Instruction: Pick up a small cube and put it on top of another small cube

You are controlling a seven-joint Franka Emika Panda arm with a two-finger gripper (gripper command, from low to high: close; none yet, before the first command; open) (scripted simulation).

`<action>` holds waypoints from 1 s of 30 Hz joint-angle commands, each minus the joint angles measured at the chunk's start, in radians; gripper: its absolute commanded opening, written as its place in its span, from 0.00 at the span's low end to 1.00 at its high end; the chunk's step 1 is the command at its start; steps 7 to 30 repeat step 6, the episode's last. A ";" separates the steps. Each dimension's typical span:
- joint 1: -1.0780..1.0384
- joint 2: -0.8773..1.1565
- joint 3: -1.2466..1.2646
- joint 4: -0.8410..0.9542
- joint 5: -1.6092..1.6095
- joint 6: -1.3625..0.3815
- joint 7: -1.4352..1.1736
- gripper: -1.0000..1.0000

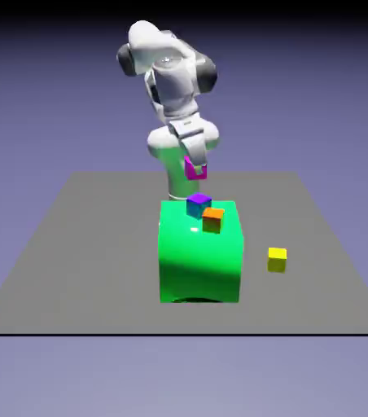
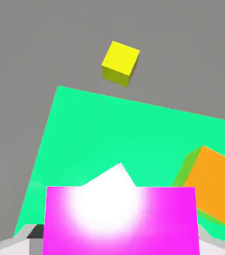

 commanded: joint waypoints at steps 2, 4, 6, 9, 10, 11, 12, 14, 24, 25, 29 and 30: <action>0.001 0.020 -0.012 -0.054 -0.006 0.074 -0.005 0.00; 0.001 0.020 -0.012 -0.054 -0.006 0.074 -0.005 1.00; 0.000 -0.004 0.002 0.011 0.001 -0.013 0.001 1.00; 0.000 -0.004 0.002 0.011 0.001 -0.013 0.001 1.00; 0.000 -0.004 0.002 0.011 0.001 -0.013 0.001 1.00; 0.000 -0.004 0.002 0.011 0.001 -0.013 0.001 1.00; 0.000 -0.004 0.002 0.011 0.001 -0.013 0.001 1.00; 0.000 -0.004 0.002 0.011 0.001 -0.013 0.001 1.00; 0.000 -0.004 0.002 0.011 0.001 -0.013 0.001 1.00; 0.000 -0.004 0.002 0.011 0.001 -0.013 0.001 1.00; 0.000 -0.004 0.002 0.011 0.001 -0.013 0.001 1.00; 0.000 -0.004 0.002 0.011 0.001 -0.013 0.001 1.00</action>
